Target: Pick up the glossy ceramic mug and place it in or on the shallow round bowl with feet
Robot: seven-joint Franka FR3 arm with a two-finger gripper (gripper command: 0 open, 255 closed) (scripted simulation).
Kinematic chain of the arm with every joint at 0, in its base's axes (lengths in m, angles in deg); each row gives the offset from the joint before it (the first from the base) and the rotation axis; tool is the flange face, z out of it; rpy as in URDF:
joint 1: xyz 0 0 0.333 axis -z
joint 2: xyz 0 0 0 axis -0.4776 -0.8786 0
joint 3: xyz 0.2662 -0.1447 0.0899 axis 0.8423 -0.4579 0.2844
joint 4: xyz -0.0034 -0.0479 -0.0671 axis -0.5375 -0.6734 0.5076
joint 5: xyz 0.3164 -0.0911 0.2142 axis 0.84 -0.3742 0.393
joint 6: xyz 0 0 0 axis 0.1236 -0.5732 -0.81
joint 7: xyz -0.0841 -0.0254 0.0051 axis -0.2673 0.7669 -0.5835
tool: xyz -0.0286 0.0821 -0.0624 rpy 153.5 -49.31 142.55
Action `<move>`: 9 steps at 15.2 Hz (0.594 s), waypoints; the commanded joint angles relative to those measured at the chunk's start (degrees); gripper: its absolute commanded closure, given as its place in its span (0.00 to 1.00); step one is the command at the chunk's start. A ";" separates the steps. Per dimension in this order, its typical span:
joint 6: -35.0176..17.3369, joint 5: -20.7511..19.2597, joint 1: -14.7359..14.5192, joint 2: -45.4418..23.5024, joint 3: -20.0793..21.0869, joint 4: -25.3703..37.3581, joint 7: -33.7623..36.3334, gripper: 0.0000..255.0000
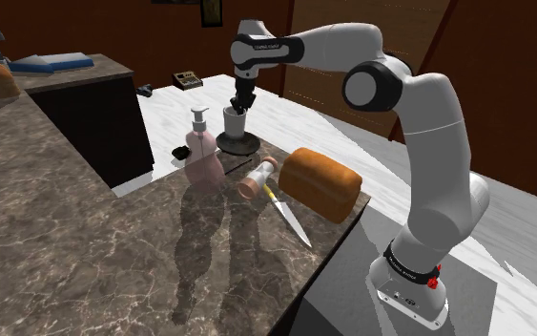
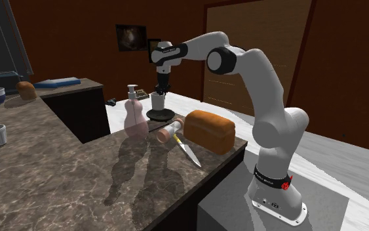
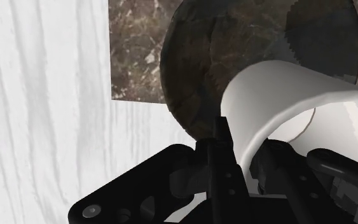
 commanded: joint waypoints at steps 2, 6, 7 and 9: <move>-2.26 0.01 0.06 -0.11 -0.01 -2.09 -0.11 1.00; -3.40 0.01 0.08 -0.28 -0.03 -3.08 -0.16 1.00; -3.40 0.01 0.08 -0.28 -0.03 -3.07 -0.16 1.00; -3.40 0.01 0.08 -0.28 -0.03 -3.07 -0.16 1.00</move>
